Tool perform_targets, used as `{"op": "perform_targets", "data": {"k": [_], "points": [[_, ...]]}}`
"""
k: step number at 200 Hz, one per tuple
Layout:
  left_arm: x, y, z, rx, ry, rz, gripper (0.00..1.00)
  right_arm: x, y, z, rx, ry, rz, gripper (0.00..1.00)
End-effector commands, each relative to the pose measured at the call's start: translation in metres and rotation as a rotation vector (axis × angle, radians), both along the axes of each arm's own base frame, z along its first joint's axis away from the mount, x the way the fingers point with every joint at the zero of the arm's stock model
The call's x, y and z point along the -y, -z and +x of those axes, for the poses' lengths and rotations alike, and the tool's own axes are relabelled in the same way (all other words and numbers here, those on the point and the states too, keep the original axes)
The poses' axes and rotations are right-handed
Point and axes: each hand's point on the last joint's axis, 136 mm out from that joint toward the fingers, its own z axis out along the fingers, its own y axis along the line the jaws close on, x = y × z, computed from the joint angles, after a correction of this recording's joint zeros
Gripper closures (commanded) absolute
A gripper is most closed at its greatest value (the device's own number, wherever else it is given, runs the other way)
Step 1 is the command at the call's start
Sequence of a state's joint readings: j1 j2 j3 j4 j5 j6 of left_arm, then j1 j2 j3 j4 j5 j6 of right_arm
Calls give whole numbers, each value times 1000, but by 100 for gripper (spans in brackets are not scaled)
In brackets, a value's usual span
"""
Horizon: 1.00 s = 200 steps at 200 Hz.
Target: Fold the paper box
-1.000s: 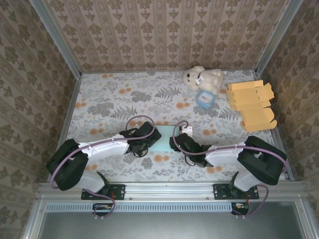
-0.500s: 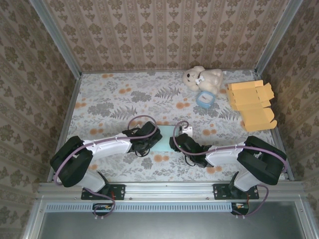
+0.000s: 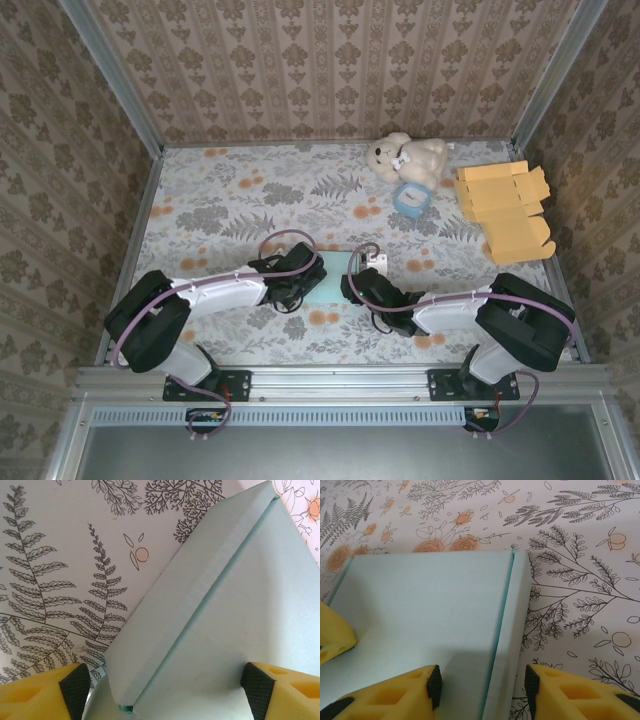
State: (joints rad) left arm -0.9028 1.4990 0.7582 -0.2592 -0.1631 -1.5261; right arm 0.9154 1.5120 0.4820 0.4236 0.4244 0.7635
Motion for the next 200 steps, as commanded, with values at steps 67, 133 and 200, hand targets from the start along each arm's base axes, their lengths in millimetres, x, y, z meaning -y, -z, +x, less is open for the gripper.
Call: {"op": "perform_targets", "data": {"k": [67, 133, 200], "points": [[-27, 17, -9, -38, -34, 132, 19, 21, 16, -13, -42, 5, -103, 48], [-33, 22, -10, -44, -40, 155, 19, 19, 2, -17, -32, -30, -104, 47], [-32, 25, -10, -59, -33, 164, 19, 18, -21, -38, 1, -82, -81, 47]]}}
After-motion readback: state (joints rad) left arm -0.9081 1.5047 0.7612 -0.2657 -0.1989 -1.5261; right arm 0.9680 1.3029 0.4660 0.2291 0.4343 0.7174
